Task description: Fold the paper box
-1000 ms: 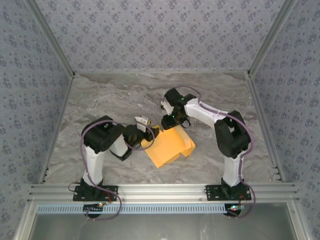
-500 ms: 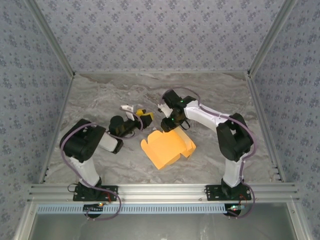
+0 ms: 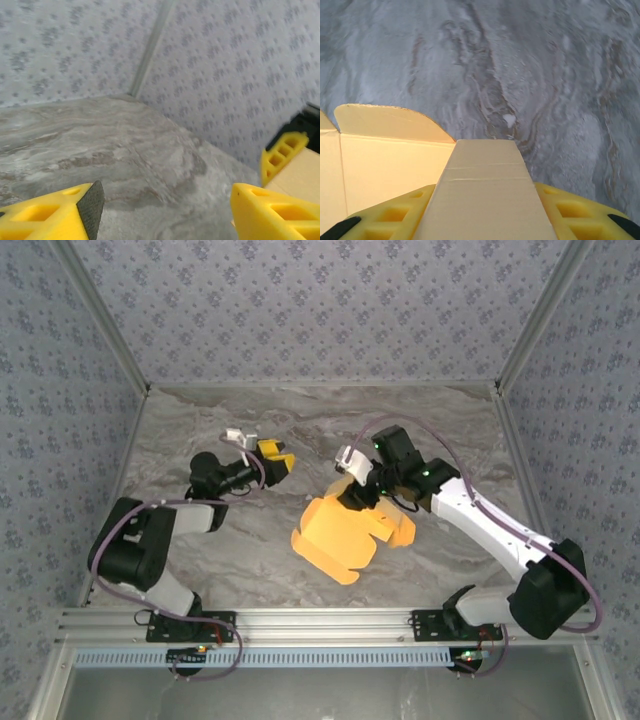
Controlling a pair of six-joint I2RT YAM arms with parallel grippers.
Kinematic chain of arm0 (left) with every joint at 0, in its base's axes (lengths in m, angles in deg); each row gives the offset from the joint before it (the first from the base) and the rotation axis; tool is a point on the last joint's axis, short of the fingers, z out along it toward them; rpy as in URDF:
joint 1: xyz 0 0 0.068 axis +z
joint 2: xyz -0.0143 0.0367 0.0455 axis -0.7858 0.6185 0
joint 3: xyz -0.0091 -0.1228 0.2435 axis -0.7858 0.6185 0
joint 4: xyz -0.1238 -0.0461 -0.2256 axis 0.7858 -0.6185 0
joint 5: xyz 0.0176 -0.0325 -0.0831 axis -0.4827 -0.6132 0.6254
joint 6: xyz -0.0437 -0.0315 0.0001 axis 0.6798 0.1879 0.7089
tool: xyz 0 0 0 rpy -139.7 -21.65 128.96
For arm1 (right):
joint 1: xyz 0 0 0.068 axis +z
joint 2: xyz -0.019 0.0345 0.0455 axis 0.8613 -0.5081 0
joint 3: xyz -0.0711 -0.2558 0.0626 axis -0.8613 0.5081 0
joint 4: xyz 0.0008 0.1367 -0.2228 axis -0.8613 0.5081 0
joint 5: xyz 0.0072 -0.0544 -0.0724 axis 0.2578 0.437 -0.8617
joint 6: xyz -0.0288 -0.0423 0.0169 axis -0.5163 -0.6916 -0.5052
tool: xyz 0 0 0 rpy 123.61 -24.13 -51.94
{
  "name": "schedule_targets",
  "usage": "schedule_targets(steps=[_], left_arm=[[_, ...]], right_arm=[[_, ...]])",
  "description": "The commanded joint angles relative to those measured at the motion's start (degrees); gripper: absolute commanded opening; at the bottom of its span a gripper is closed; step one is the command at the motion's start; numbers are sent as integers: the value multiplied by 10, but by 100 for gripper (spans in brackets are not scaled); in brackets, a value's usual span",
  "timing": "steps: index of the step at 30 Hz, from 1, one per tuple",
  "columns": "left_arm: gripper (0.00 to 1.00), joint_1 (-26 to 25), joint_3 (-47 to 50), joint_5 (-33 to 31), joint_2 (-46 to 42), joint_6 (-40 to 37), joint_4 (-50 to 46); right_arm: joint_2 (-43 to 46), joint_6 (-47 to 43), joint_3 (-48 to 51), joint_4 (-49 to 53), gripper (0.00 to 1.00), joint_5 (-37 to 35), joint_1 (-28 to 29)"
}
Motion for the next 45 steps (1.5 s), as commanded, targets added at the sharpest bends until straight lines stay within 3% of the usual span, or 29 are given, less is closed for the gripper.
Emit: schedule_targets(steps=[1,3,4,8,13,19,26,37,45], left_arm=[[69,-33,-51,92,-70,-211,-236],[69,-71,-85,75,-97,-350,-428],[68,-86,-87,75,-100,-384,-466],[69,-101,-24,100,-91,-379,-352],[71,-133,-58,53,-88,-457,-466],[72,-169,-56,-4,-97,-498,-476],[71,-215,-71,-41,-77,-494,-439],[62,-219,-98,-9,-67,-498,-455],[64,-216,-97,-27,-78,-519,-478]], right_arm=[[-2,-136,-6,45,38,21,14],[-9,-168,-19,92,37,13,20],[-12,-181,-24,106,37,13,22],[-11,-202,-34,130,37,17,22],[-10,-219,-43,146,37,27,25],[-18,-211,-55,146,37,23,27],[-32,-208,-76,150,36,29,27],[-34,-204,-73,158,37,34,28],[-31,-206,-68,157,36,18,30]])
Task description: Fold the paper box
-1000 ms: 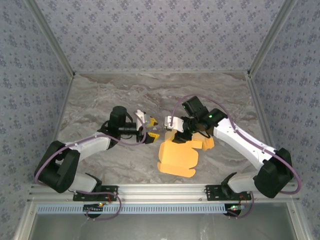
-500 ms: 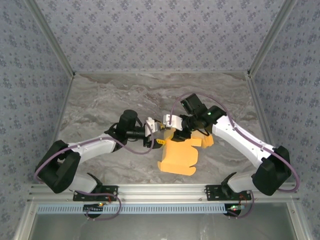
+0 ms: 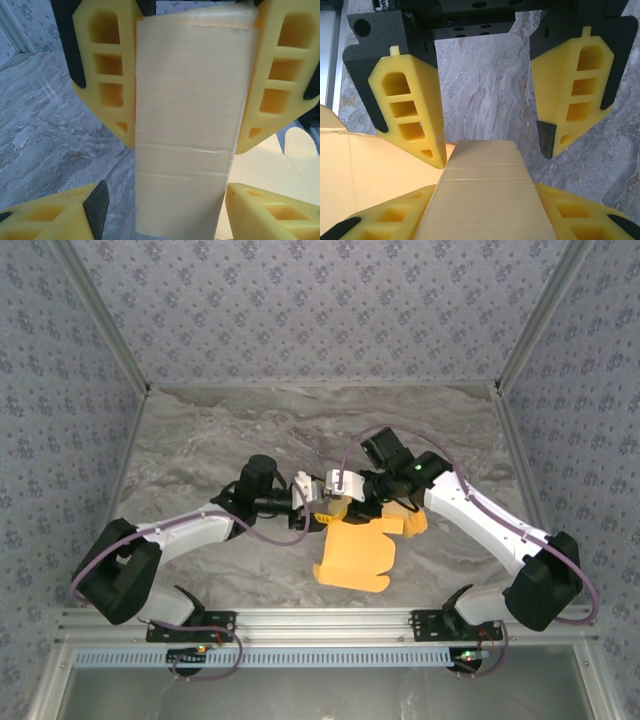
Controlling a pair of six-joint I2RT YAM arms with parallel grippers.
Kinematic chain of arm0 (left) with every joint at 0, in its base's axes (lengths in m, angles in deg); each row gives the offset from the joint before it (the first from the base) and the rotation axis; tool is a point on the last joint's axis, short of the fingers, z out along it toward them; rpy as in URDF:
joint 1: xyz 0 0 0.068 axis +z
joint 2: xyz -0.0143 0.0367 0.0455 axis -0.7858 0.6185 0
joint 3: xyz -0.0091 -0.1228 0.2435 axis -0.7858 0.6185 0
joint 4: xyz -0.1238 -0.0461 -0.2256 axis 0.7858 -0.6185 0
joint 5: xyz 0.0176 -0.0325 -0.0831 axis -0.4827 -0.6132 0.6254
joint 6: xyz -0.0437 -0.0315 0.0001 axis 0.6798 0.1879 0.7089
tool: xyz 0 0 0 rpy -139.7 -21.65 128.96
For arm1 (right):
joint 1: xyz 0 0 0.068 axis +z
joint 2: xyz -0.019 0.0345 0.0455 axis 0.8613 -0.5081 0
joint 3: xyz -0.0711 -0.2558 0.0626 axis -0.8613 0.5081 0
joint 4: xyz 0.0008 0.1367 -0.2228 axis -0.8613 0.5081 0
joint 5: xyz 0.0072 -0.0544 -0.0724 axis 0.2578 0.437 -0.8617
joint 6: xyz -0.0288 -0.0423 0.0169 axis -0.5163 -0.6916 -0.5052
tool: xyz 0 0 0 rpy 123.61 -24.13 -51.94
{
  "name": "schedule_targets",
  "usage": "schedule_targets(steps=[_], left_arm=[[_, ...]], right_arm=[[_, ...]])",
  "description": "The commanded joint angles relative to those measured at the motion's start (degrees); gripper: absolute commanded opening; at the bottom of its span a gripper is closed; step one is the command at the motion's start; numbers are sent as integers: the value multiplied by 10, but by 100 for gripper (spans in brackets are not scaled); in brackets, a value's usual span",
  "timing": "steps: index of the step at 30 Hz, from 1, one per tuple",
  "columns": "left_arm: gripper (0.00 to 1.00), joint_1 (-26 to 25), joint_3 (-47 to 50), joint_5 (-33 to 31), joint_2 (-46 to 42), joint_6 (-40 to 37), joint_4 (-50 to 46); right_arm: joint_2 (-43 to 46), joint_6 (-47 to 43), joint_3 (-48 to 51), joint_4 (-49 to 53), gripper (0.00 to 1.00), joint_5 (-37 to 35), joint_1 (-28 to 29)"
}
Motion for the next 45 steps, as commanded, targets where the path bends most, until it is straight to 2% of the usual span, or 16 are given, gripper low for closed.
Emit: schedule_targets(steps=[1,11,18,24,29,31,35,37,39,42,45], left_arm=[[63,-4,-23,9,3,-16,-14],[57,-22,-27,10,28,-20,10],[38,-25,-18,11,30,-22,28],[26,-26,-7,-19,31,-17,55],[25,-23,14,-47,44,13,124],[25,-18,16,-48,54,22,141],[25,2,10,-44,94,56,181],[25,13,12,-42,114,83,218],[25,26,10,-47,139,109,243],[25,37,13,-53,171,142,280],[25,39,19,-69,202,174,320]], right_arm=[[0,-3,-11,10,36,6,4],[-3,3,-9,-4,36,0,12],[-8,6,-9,-5,37,-7,18],[-1,15,-9,-18,46,-24,21],[30,24,32,-52,63,-40,18],[46,34,40,-60,66,-38,8],[105,90,69,-112,72,-26,-35],[139,132,94,-156,77,-20,-71],[170,191,124,-207,77,-17,-126],[199,284,162,-273,76,-55,-215],[193,373,180,-293,73,-147,-277]])
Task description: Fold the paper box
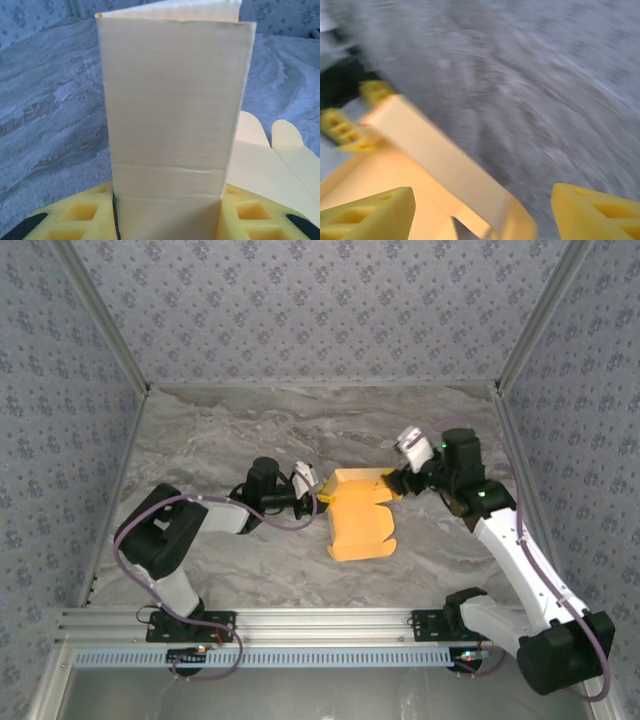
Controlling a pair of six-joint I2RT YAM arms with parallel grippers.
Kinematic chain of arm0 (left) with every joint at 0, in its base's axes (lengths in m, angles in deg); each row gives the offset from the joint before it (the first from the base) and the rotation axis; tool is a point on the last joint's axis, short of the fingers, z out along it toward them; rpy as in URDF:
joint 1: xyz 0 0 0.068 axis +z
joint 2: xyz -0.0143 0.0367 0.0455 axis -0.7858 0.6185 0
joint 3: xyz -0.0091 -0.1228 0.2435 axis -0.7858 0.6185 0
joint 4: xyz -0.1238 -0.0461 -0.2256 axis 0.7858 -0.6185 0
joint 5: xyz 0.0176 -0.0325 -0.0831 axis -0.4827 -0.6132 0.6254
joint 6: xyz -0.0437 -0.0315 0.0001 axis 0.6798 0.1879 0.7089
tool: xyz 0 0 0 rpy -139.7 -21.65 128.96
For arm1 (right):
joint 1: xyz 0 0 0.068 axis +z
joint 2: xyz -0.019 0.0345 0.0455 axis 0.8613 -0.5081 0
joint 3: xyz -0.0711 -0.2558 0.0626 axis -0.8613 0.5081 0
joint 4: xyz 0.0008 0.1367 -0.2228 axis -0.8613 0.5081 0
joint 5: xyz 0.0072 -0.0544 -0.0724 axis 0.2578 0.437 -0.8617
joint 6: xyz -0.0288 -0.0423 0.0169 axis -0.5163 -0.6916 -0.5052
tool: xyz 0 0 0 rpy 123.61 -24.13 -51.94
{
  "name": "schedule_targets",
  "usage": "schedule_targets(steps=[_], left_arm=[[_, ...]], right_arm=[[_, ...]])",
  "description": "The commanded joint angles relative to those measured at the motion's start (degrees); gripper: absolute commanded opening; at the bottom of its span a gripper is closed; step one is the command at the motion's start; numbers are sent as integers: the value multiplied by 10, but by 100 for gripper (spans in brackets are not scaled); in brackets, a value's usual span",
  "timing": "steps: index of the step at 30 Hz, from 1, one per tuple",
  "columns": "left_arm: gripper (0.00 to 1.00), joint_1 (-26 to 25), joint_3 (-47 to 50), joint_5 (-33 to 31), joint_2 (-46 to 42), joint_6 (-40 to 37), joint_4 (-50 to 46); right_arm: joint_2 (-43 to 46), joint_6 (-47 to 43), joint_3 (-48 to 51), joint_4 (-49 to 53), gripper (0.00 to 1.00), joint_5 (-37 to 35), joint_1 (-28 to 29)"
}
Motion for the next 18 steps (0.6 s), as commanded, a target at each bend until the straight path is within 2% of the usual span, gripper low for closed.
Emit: schedule_targets(steps=[1,4,7,9,14,16,18], left_arm=[[25,1,6,-18,28,59,88],[25,7,17,-22,51,97,136],[26,12,28,-13,58,126,162],[26,12,30,-24,55,139,162],[26,12,30,-29,55,160,161],[26,14,31,-27,58,167,162],[26,19,30,-12,65,189,178]], right_arm=[[-11,139,23,-55,71,-89,-49],[-32,180,55,-77,70,-83,-85],[-86,231,70,-107,69,-32,-150],[-129,265,95,-171,67,8,-184],[-211,227,105,-232,55,87,-164],[-208,168,95,-216,54,105,-141],[-214,119,68,-162,54,153,-142]])
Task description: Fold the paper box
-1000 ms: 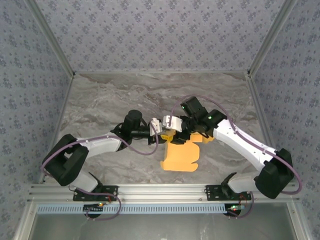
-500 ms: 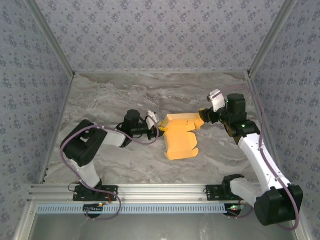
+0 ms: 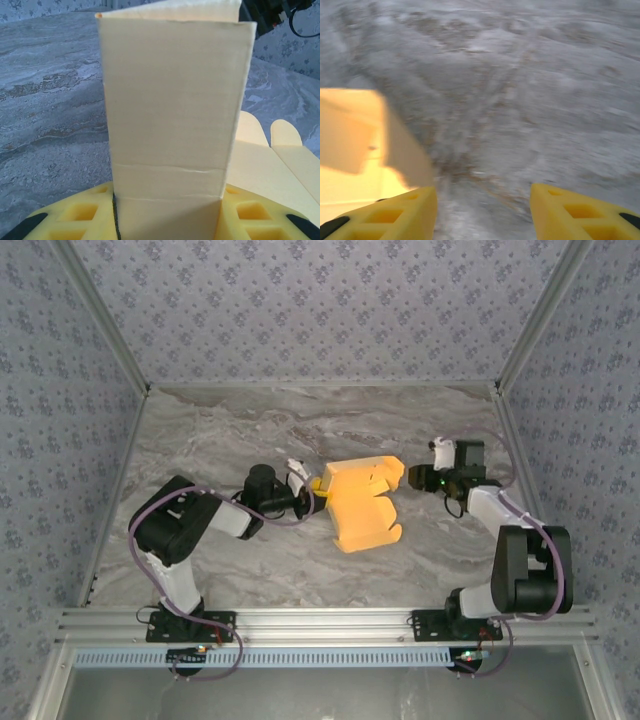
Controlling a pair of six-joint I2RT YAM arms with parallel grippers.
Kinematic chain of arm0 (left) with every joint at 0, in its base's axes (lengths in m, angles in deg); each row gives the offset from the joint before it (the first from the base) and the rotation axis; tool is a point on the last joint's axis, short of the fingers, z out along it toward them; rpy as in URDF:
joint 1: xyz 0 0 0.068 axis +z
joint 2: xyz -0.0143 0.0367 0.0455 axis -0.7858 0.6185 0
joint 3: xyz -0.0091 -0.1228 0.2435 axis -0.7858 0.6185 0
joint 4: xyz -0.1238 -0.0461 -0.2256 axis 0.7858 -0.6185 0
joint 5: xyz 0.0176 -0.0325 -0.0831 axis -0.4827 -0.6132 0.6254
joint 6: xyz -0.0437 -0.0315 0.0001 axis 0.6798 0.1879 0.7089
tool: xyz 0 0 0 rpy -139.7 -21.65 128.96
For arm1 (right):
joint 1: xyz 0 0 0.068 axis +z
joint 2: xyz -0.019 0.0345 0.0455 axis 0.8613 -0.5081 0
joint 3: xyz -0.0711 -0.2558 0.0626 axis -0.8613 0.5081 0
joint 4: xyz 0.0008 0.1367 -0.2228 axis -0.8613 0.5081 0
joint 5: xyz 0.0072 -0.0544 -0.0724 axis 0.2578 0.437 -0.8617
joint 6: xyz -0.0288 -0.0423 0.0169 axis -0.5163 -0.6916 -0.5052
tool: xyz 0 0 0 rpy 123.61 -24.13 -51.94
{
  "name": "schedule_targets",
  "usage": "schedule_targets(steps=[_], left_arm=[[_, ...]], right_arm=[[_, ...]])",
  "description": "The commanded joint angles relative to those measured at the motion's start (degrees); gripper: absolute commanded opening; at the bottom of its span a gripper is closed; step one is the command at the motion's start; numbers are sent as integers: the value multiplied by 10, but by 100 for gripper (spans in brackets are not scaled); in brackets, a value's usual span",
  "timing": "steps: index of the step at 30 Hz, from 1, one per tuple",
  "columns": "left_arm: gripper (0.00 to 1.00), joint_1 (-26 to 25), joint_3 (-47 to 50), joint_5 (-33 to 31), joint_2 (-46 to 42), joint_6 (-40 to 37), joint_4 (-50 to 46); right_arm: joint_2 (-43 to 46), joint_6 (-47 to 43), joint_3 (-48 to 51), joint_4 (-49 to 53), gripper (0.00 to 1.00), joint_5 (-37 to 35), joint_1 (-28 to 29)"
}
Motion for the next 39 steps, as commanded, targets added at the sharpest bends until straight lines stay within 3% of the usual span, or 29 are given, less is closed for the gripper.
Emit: schedule_targets(steps=[1,5,10,12,17,27,30,39], left_arm=[[26,9,1,25,12,50,50],[25,10,13,52,-6,120,82],[25,-1,26,38,-64,94,6],[25,-2,30,37,-74,90,5],[25,-5,23,59,-86,134,43],[25,-14,9,69,-111,137,26],[25,-16,3,66,-109,138,28],[24,-20,1,47,-110,125,20]], right_arm=[[1,-91,-44,39,54,92,1],[-1,-150,-50,57,50,46,-18],[57,-92,15,-58,56,135,-69],[53,-95,1,-25,56,129,-75],[21,-138,-28,34,53,127,-53],[47,-180,-15,13,49,302,-27],[47,-191,-18,24,43,318,-18],[52,-195,-14,16,42,318,21]])
